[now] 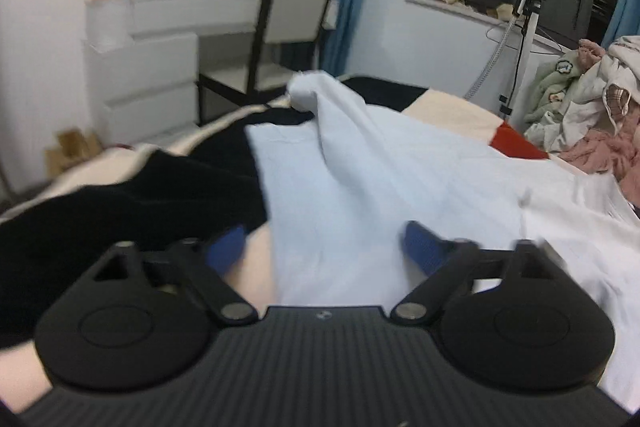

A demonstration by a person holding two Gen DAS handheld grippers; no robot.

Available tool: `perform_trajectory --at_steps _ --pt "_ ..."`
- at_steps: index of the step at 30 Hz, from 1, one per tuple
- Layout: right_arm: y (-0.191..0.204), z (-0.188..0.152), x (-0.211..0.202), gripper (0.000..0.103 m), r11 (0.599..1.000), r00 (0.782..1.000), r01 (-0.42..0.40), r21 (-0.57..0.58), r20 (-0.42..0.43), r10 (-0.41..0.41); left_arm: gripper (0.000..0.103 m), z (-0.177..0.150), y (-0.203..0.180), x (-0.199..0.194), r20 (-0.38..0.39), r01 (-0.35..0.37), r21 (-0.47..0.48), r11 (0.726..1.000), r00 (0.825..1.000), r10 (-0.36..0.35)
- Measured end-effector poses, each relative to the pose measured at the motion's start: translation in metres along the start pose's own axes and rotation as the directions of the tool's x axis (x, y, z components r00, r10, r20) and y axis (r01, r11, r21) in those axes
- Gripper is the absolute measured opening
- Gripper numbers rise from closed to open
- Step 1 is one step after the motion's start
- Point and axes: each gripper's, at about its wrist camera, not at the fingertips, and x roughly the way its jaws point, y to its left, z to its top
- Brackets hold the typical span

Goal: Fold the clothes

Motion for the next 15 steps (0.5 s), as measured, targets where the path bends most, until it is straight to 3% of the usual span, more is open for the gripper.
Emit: perform_trajectory --at_steps 2,5,7,9,15 --pt "0.0 0.011 0.025 0.079 0.999 0.999 0.046 0.024 0.019 -0.046 0.098 0.0 -0.001 0.006 0.014 -0.021 -0.005 1.0 1.0 0.021" --pt "-0.006 0.031 0.05 0.063 0.993 0.995 0.094 0.075 0.022 -0.096 0.098 0.001 -0.005 0.014 0.031 -0.037 0.012 0.999 0.999 0.037" --pt "-0.01 0.038 0.064 0.025 0.992 0.994 0.108 0.065 -0.013 -0.108 0.099 -0.001 -0.009 0.017 0.04 -0.051 0.028 0.998 0.998 0.05" --pt "-0.012 0.047 0.065 0.01 0.991 0.992 0.126 0.041 -0.028 -0.125 0.099 -0.003 -0.012 0.018 0.046 -0.057 0.041 0.998 0.997 0.055" --pt "-0.068 0.07 -0.006 0.008 0.971 0.971 0.182 0.154 0.127 -0.202 0.099 -0.01 -0.019 0.01 0.058 -0.04 0.063 0.997 0.998 0.036"
